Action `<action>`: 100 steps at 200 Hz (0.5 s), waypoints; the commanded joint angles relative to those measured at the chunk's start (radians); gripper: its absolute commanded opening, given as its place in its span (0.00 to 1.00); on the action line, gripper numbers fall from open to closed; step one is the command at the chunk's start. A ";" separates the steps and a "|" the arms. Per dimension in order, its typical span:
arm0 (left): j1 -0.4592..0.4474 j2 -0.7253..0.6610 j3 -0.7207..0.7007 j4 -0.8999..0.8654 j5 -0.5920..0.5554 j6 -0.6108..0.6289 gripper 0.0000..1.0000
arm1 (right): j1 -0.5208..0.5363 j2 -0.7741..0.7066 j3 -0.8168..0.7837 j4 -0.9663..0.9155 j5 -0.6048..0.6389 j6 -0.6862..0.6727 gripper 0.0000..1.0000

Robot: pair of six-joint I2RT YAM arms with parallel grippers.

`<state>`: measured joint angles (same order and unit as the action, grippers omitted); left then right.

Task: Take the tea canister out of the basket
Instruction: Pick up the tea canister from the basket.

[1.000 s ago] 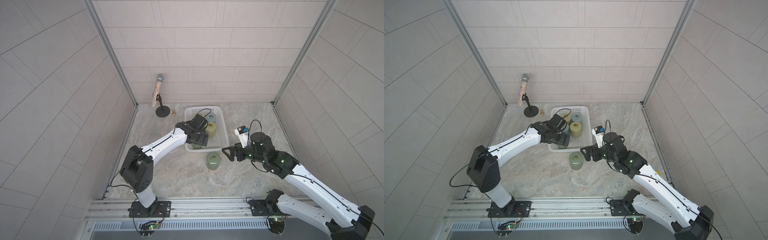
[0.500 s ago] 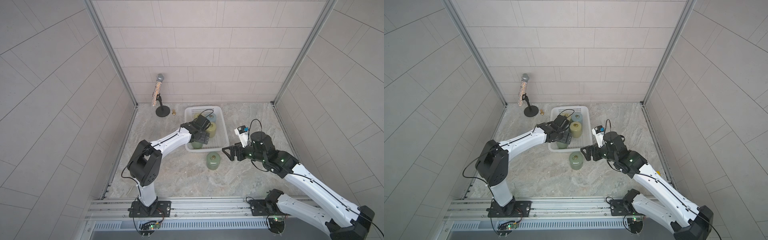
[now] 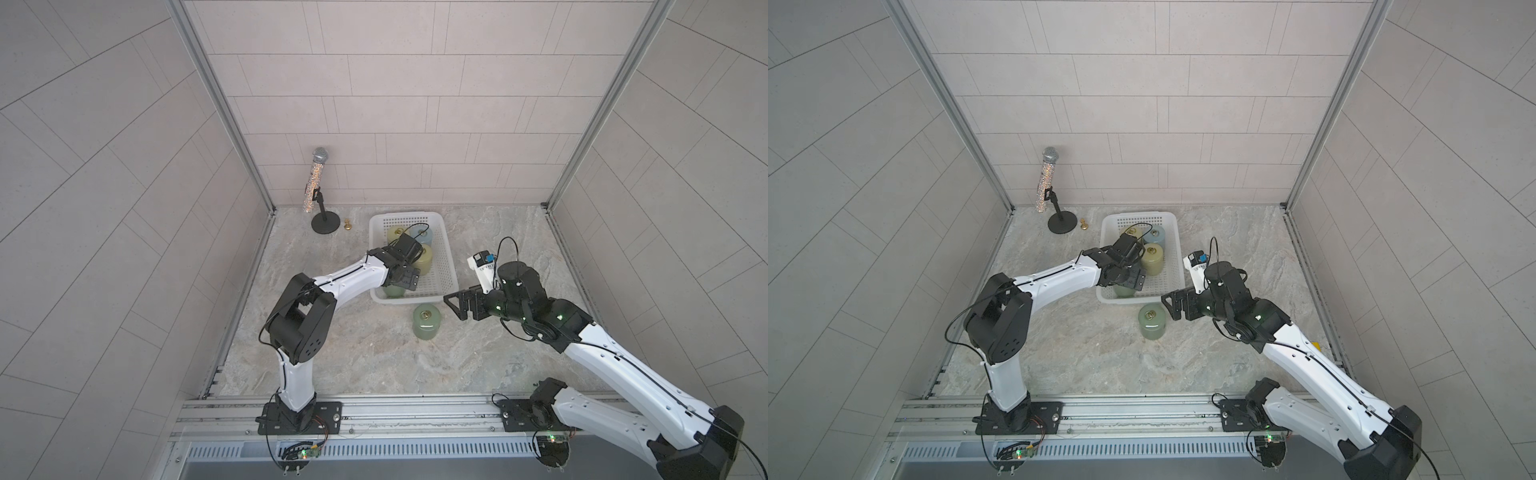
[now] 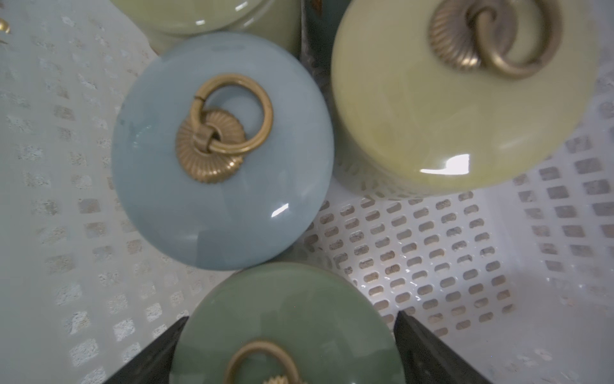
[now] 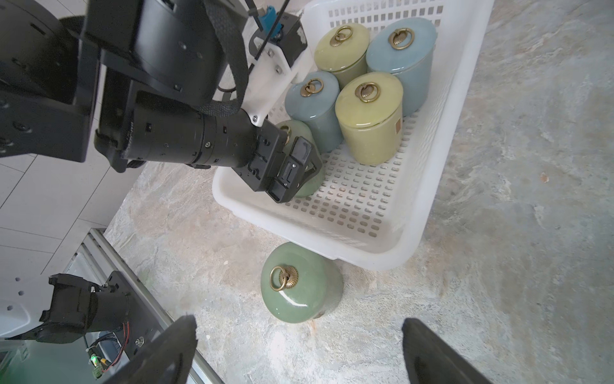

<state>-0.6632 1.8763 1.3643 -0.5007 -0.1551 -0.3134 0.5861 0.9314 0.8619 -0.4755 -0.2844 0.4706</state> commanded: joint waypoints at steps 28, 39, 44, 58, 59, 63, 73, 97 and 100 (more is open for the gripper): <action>0.007 0.021 -0.034 0.015 -0.013 0.011 0.98 | -0.008 0.003 0.022 0.000 0.001 -0.013 1.00; 0.011 0.027 -0.039 0.015 -0.021 0.009 0.98 | -0.008 0.004 0.019 0.000 0.003 -0.011 1.00; 0.011 0.030 -0.040 0.013 -0.021 0.010 0.98 | -0.008 0.006 0.021 0.001 0.002 -0.012 1.00; 0.018 0.034 -0.044 0.014 -0.027 0.008 0.98 | -0.009 0.007 0.022 0.002 0.002 -0.010 1.00; 0.018 0.035 -0.045 0.014 -0.028 0.008 0.98 | -0.009 0.006 0.022 0.002 0.003 -0.010 1.00; 0.019 0.034 -0.046 0.016 -0.031 0.009 0.98 | -0.009 0.005 0.022 0.002 0.003 -0.009 1.00; 0.020 0.033 -0.048 0.017 -0.039 0.008 0.98 | -0.010 0.007 0.022 0.004 0.002 -0.010 1.00; 0.030 0.041 -0.043 0.025 -0.037 0.012 0.97 | -0.011 0.012 0.022 0.008 -0.004 -0.010 1.00; 0.031 0.045 -0.043 0.027 -0.035 0.012 0.96 | -0.011 0.013 0.022 0.008 -0.004 -0.011 1.00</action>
<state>-0.6571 1.8881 1.3468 -0.4461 -0.1658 -0.3126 0.5812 0.9390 0.8619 -0.4751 -0.2848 0.4706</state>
